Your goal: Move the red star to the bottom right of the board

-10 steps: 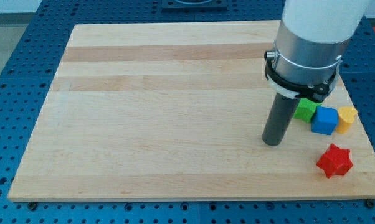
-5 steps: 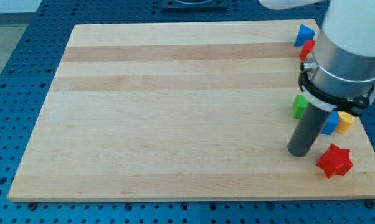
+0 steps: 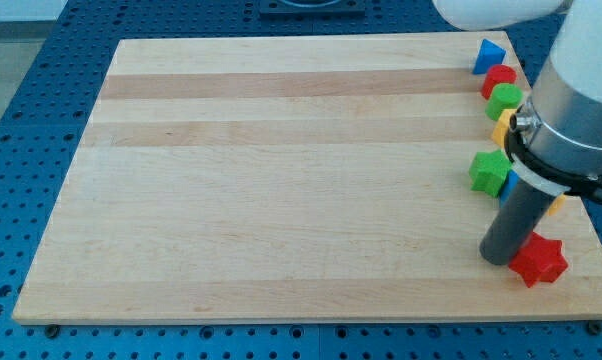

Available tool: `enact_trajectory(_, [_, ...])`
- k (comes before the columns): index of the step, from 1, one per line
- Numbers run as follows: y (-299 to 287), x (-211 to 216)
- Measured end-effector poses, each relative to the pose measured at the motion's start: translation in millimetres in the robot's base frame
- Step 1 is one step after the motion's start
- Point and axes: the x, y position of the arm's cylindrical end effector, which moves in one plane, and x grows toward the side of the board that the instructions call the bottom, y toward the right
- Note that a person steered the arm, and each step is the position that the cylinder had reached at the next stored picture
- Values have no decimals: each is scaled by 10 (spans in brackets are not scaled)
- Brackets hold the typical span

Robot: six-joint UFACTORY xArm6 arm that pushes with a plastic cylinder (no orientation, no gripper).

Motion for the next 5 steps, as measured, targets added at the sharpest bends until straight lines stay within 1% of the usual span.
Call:
enact_trajectory(2, [18, 0])
enact_trajectory(5, [242, 0])
